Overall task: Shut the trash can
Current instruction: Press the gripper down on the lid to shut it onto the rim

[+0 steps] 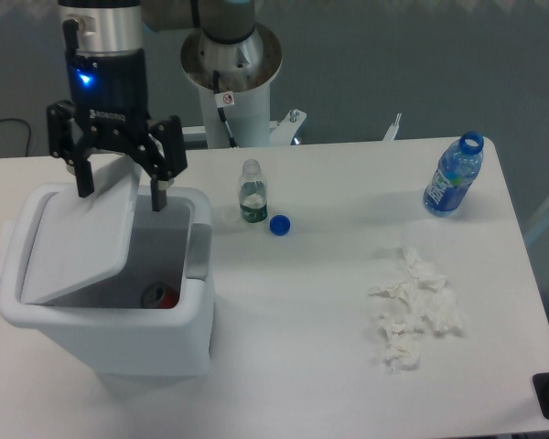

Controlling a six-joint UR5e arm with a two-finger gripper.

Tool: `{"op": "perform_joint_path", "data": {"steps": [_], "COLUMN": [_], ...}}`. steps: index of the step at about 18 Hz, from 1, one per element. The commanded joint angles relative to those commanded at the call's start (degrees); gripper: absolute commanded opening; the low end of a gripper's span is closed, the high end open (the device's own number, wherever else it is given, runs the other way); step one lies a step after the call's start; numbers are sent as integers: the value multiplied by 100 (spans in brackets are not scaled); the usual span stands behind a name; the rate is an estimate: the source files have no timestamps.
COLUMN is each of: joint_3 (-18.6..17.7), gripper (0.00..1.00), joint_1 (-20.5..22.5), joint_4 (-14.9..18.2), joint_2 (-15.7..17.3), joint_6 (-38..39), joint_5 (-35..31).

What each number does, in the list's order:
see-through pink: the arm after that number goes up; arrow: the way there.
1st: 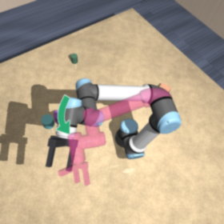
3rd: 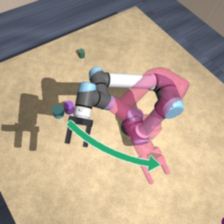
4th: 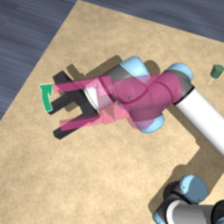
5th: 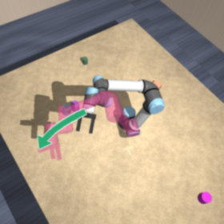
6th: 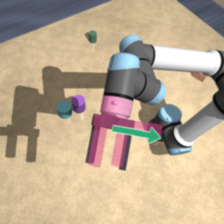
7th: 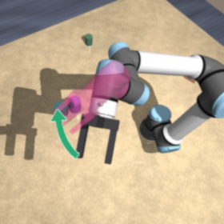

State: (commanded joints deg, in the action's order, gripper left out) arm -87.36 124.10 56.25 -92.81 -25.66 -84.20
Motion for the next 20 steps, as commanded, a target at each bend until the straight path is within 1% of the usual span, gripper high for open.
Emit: {"op": "perform_joint_path", "data": {"steps": [9,12,20], "joint_3": [0,0,-26], "gripper": [100,100,100], "joint_1": [334,422,484], "joint_4": [-228,-237,-237], "joint_2": [-105,-132,-237], "joint_6": [0,-9,-62], "joint_5": [-9,-9,-9]}}
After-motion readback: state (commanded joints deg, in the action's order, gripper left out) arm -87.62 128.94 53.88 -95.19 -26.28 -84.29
